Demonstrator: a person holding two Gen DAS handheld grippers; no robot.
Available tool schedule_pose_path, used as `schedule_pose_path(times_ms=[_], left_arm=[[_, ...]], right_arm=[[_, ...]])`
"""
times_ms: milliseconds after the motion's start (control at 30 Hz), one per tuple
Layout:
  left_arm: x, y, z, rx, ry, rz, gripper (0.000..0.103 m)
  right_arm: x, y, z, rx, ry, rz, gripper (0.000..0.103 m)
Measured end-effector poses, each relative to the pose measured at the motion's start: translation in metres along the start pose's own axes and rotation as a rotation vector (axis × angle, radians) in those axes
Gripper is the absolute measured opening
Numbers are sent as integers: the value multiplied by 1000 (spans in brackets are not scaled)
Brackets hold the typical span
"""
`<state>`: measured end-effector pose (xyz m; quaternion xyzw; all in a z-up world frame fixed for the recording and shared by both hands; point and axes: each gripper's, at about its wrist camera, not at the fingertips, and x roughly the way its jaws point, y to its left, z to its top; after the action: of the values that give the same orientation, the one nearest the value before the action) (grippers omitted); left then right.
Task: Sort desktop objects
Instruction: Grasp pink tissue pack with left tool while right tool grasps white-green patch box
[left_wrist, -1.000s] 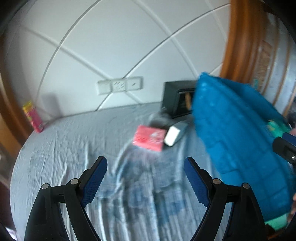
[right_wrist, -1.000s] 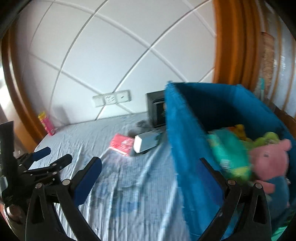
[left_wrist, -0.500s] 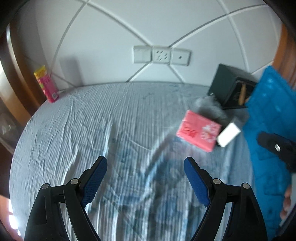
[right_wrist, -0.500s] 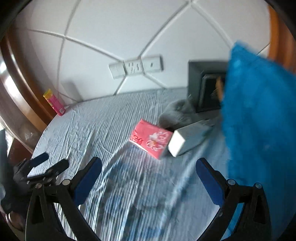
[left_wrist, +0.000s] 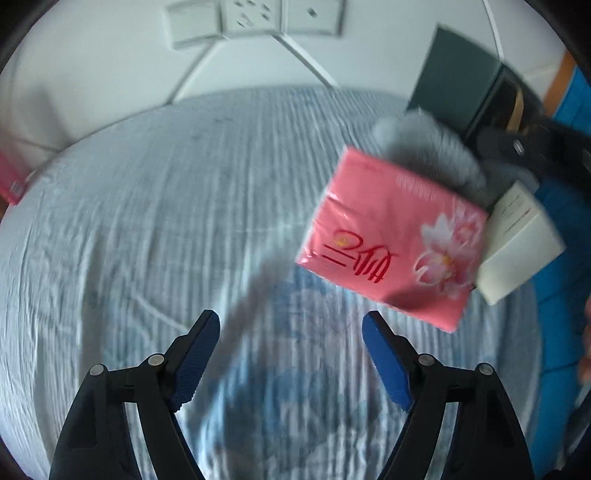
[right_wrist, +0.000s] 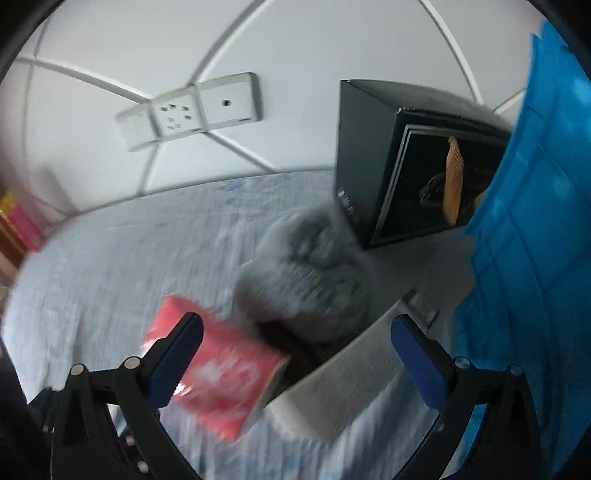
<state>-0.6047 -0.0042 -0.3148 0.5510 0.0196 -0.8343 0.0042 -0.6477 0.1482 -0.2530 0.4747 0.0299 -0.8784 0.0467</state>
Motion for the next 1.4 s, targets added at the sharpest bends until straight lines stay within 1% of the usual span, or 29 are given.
schedule_pose_path(times_ms=[67, 167, 267, 333, 400, 467, 533, 600, 633, 700, 800, 867, 933, 1000, 1067, 1133, 1167, 1200, 1267, 1300, 1367, 1400], left_arm=[[13, 1, 2, 5, 13, 31, 80], [19, 15, 9, -26, -5, 87, 80], [16, 32, 18, -64, -22, 98, 80], [4, 44, 21, -86, -50, 109, 80], [-9, 53, 22, -103, -78, 118, 80], [-24, 60, 17, -106, -100, 122, 80], [-39, 66, 12, -109, -121, 126, 80], [-52, 68, 5, -102, -140, 119, 80], [-58, 64, 1, -92, -150, 106, 81], [-61, 54, -2, -64, -161, 78, 81], [-60, 32, -6, 2, -165, 45, 82], [-58, 18, -4, 40, -156, 29, 82], [-52, 7, -1, 73, -134, 13, 84], [-41, 1, 2, 103, -116, 7, 84], [-27, -6, 1, 130, -83, 17, 85], [-21, -8, 3, 136, -92, 7, 99], [-18, -9, 4, 139, -97, 3, 102], [-16, -10, 5, 137, -102, 4, 103], [-13, -9, 9, 126, -102, -18, 102], [-14, -8, 9, 122, -99, -29, 102], [-14, -6, 5, 113, -104, -33, 97], [-16, -4, 0, 109, -100, -43, 93]], right_arm=[[10, 7, -2, -60, 23, -45, 103], [26, 17, -6, -150, 57, -112, 103], [42, 27, -9, -241, 92, -179, 103], [52, 34, -11, -301, 115, -223, 103], [39, 42, -17, -297, 127, -130, 103], [25, 50, -23, -292, 138, -33, 103], [9, 45, -28, -217, 169, 124, 103], [-8, 24, -39, -66, 189, 227, 103], [-18, 13, -46, -18, 165, 194, 103], [-32, -4, -57, 35, 129, 99, 103], [-49, -32, -81, 146, 119, 94, 103], [-50, -43, -93, 219, 121, 139, 103], [-50, -45, -97, 258, 118, 141, 103], [-46, -42, -94, 272, 114, 154, 103], [-41, -40, -91, 285, 110, 168, 103], [-30, -26, -95, 276, 123, 157, 103], [-19, -21, -94, 267, 138, 151, 103], [-7, -17, -94, 258, 153, 144, 103], [14, -15, -95, 255, 192, 135, 103], [19, -17, -96, 263, 200, 150, 103], [23, -22, -99, 255, 207, 135, 103], [21, -23, -100, 212, 200, 62, 103]])
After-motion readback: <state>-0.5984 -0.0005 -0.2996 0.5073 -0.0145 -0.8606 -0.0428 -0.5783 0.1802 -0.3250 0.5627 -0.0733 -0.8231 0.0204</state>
